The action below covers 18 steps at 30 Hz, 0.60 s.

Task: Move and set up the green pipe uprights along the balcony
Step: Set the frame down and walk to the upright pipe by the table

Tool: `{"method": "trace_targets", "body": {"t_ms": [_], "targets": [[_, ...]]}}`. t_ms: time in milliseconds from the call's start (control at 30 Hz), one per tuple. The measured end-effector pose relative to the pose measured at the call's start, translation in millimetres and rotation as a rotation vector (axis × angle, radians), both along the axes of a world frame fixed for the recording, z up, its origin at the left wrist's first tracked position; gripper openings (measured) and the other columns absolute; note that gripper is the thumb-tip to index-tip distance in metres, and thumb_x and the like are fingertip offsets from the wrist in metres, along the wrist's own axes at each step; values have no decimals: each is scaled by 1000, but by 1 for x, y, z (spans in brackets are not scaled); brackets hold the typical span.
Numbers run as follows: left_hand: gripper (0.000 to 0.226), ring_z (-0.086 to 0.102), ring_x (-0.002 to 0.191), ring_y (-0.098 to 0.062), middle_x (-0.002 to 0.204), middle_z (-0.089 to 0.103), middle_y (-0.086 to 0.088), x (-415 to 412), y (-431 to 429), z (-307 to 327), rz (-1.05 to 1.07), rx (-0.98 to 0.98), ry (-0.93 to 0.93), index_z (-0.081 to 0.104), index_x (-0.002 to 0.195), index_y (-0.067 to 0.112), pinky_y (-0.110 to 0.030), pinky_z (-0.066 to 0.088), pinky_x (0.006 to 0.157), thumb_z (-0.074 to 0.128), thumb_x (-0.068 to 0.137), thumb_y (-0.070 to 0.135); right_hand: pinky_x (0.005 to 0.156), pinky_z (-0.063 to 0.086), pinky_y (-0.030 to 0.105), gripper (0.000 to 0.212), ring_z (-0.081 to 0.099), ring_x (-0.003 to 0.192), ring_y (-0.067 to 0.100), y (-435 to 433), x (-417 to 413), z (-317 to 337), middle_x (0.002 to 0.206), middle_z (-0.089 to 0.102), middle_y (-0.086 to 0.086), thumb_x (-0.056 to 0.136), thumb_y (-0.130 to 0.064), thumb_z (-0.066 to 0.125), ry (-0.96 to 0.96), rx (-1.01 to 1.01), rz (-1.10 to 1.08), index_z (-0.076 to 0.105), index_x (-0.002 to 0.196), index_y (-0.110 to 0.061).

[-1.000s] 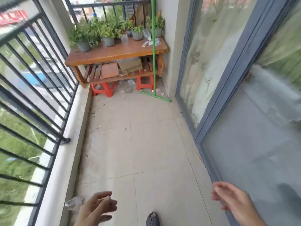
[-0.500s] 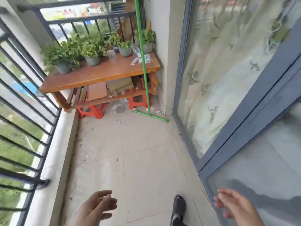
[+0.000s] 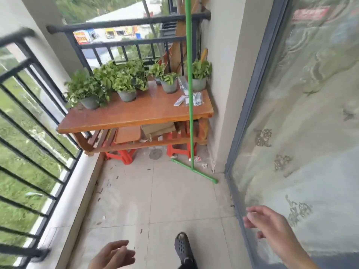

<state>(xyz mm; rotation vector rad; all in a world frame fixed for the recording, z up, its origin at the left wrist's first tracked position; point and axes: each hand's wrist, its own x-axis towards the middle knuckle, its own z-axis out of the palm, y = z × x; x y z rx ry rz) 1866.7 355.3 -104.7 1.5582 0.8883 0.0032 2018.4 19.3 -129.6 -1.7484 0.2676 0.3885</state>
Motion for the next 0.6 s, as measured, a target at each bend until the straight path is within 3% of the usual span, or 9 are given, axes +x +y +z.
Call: {"method": "trace_targets", "body": {"t_ms": [33,133,333,433,600], "targets": [[62,75,74,-40,78,76,-25,24,8,-4,2,-9,-7,69,92,-5,-55,53,83,84,51,39,57,43,35,8,72,73,25,7,18,-3,82,77,18,88,-3,64,1,5,-5,69,93,-5],[15,74,78,-37,79,77,-21,103,32,4,-28,23,-39,70,93,-2,-51,55,78,66,86,10,55,41,33,7,71,69,24,26,74,-5,82,76,20,88,-1,63,-5,8,-43,69,93,-3],[14,73,84,-34,81,78,-17,261,68,29,-222,88,-87,69,98,1,-45,54,74,56,92,6,56,42,35,7,71,72,25,59,178,19,84,77,19,89,-2,63,-58,32,-102,68,94,-4],[13,74,83,-30,82,78,-15,326,73,48,-328,141,-151,67,97,5,-39,55,71,55,93,6,57,44,33,7,72,68,15,76,222,27,83,77,16,90,-5,62,-73,28,-81,67,94,-6],[13,74,82,-25,86,78,-10,419,75,71,-389,232,-264,69,98,13,-37,56,72,57,92,14,54,44,26,9,67,71,17,101,310,25,83,74,20,91,-5,60,-93,4,21,66,98,-5]]}}
